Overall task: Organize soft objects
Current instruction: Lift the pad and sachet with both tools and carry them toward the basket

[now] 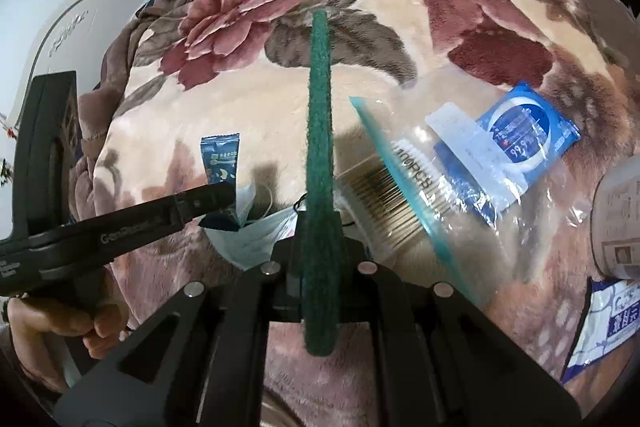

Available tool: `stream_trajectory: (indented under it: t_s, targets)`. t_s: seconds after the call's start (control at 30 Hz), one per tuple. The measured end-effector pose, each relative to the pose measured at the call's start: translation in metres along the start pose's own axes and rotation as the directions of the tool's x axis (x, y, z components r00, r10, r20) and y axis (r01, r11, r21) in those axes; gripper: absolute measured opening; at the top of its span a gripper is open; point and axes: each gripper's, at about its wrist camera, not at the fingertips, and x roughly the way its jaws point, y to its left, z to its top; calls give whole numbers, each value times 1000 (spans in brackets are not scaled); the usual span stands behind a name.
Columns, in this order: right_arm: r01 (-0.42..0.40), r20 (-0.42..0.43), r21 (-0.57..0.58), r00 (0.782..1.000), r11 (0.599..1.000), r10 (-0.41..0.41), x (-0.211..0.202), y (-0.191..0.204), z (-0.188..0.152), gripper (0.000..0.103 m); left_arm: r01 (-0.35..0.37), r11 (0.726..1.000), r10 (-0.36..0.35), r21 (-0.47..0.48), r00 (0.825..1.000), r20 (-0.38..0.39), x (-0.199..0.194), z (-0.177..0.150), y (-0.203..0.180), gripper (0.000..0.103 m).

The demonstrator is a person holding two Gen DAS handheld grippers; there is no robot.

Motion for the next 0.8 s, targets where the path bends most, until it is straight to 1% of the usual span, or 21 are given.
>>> stream_trajectory:
  t_s: [0.07, 0.17, 0.4, 0.63, 0.8]
  targets:
    - [13, 3, -12, 1000, 1000, -13, -5, 4, -1, 8, -13, 1000, 13, 6, 1000, 9, -6, -5, 0, 18]
    - [54, -5, -38, 998, 998, -55, -9, 10, -4, 8, -34, 999, 34, 15, 999, 16, -12, -11, -2, 18]
    - [84, -9, -70, 996, 994, -85, -17, 19, -14, 8, -81, 997, 80, 7, 996, 34, -27, -26, 6, 18]
    - [140, 18, -127, 990, 982, -139, -26, 32, -17, 8, -138, 990, 138, 1, 989, 58, -40, -31, 11, 18]
    - [147, 35, -145, 989, 979, -143, -33, 37, -16, 8, -153, 988, 153, -9, 986, 71, -48, -33, 13, 18]
